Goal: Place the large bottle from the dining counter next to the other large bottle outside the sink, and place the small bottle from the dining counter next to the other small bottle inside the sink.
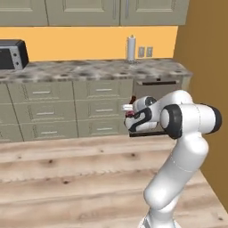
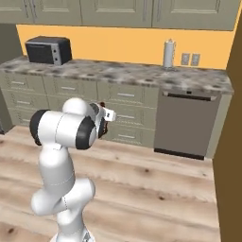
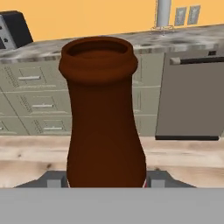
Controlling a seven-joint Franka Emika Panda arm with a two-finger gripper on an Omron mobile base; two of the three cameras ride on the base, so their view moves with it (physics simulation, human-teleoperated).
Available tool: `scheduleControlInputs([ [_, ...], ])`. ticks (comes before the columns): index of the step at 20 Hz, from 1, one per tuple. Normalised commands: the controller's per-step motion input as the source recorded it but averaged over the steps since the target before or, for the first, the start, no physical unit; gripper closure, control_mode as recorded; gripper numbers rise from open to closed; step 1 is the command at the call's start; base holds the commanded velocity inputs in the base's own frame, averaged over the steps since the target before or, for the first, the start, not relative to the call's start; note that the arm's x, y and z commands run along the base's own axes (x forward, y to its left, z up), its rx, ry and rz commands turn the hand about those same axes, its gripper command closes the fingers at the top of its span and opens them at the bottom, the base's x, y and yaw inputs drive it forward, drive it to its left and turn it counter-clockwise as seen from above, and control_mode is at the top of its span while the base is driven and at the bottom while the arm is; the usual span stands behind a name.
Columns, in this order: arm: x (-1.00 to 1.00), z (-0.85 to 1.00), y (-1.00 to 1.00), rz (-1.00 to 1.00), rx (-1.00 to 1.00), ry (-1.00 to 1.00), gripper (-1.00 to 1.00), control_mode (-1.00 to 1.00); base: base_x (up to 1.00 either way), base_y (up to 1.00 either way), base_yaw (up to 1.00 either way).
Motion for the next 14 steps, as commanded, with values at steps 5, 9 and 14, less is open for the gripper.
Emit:
scheduleControlInputs([
  [5,0.00,0.00,0.00,0.00,0.00,0.00,1.00,1.00,1.00,0.97,0.10],
  [9,0.00,0.00,0.00,0.00,0.00,0.00,1.00,1.00,0.93,1.00,0.23],
  [14,0.00,0.00,0.00,0.00,0.00,0.00,1.00,1.00,0.71,1.00,0.38],
])
